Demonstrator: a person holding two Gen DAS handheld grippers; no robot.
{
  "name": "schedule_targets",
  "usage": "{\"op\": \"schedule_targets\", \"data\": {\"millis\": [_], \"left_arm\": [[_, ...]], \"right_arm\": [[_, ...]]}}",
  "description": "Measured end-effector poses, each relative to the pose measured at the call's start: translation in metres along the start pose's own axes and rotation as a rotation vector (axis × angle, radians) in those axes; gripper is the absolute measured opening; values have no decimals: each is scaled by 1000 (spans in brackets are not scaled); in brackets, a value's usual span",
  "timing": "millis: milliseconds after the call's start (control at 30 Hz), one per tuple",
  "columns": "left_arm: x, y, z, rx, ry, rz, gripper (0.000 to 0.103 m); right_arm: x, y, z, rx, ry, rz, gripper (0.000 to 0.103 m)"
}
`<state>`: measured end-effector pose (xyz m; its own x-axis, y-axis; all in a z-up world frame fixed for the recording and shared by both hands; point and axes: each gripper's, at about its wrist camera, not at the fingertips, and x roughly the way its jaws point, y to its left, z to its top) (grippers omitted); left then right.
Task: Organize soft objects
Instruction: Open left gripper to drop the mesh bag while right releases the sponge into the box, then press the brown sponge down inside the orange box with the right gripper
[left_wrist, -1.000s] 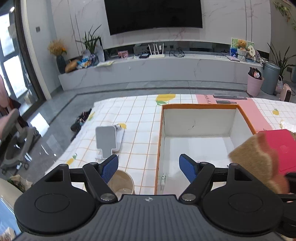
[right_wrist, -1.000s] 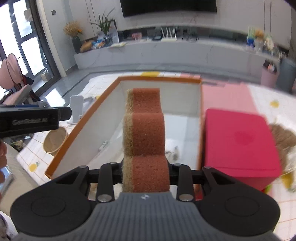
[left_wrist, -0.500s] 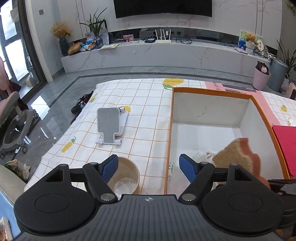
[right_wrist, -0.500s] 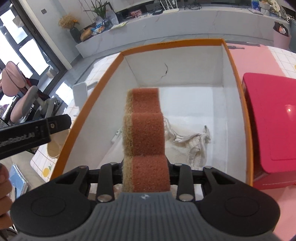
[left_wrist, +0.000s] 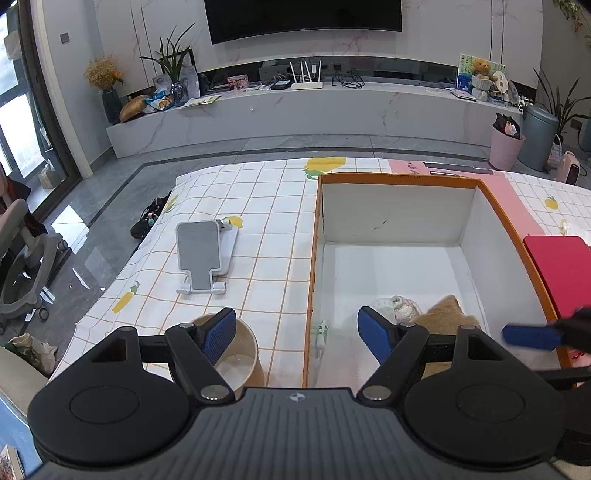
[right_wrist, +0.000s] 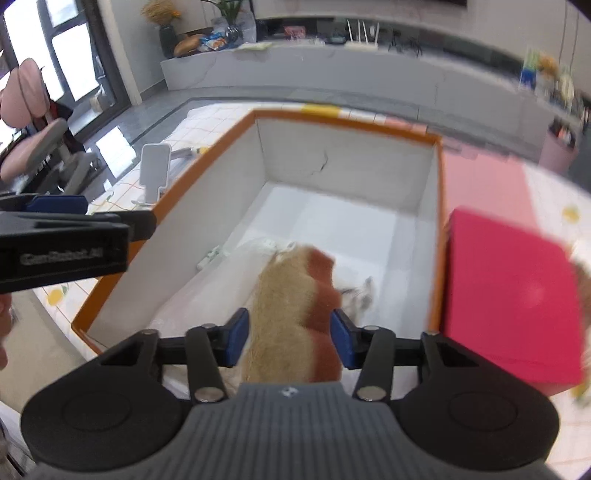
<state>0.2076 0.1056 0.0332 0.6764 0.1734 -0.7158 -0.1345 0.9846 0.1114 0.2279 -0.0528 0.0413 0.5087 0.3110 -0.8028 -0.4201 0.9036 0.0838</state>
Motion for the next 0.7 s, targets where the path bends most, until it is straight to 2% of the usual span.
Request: {"op": "schedule_targets", "data": {"millis": [100,133,200,300,333,400,433,467,533,600,700], "left_arm": [[-1,2,1,-13,0,1,88],[-1,3,1,-18,1,1,88],[-1,4,2,-22,3,0,88],[-1,4,2,-22,6,0,88],[-1,3,2,-22,7,0,88],[0,4,2,-31,16,-10,88],[0,5,2,-41,24,-24,88],[1,6,2,-50,33,-44,88],[1,6,2,-59,39,-71,88],[0,5,2,-55,35,-69,88],[-1,2,1,-43,29,-60,88]], "right_arm": [[-13,5,3,-82,-27,-35,31],[-14,7,5,-100,-22,-26,31],[-8,12,7,-125,9,-13,30],[13,21,8,-162,65,-36,23],[21,20,9,-141,88,-22,21],[39,9,12,-9,157,56,13],[45,6,12,43,181,71,13],[50,4,13,63,189,63,12],[56,5,16,20,181,-9,11],[57,0,17,44,166,-45,10],[56,-27,18,289,174,54,10]]}}
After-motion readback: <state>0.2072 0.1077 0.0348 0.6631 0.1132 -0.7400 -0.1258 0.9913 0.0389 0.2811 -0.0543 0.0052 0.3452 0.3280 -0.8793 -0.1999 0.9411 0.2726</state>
